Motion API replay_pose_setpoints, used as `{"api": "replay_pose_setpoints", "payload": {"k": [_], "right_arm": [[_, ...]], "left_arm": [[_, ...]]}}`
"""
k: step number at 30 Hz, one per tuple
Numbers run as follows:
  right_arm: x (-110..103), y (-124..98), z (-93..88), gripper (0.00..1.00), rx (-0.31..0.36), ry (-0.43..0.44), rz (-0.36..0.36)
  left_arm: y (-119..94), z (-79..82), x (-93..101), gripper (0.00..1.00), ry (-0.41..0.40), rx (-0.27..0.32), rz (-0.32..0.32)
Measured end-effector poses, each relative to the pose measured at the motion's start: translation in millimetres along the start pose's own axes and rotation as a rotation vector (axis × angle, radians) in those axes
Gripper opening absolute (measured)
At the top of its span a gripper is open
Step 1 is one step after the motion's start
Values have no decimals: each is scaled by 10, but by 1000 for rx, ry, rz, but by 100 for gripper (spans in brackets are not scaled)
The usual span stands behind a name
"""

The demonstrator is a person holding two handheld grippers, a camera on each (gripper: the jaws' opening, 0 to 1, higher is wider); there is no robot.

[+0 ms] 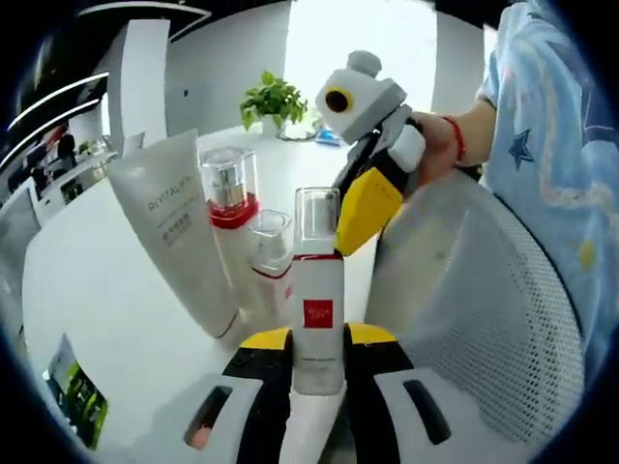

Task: Arrange the skincare products in the storage area until every visible bottle or jar stands upright without overlapping.

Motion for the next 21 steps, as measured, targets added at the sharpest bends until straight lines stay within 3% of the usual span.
{"api": "replay_pose_setpoints", "payload": {"k": [7, 14, 21], "right_arm": [[-11, 54, -32, 14, 80, 134, -71], [57, 72, -3, 14, 105, 207, -111], [42, 94, -6, 13, 94, 191, -134]], "left_arm": [[8, -7, -1, 22, 39, -17, 37], [20, -24, -7, 22, 82, -39, 70], [26, -35, 0, 22, 93, -54, 74]]}}
Point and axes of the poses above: the point that each gripper's makers call its tool centre point, and the gripper's own axes: y roughly forward along the fingers, x roughly to its right, z roughly out of its top, the point moved 8 cm from there along -y, roughly backward along the fingers, and after that the axes turned 5 degrees about z, right-handed, at the moved point
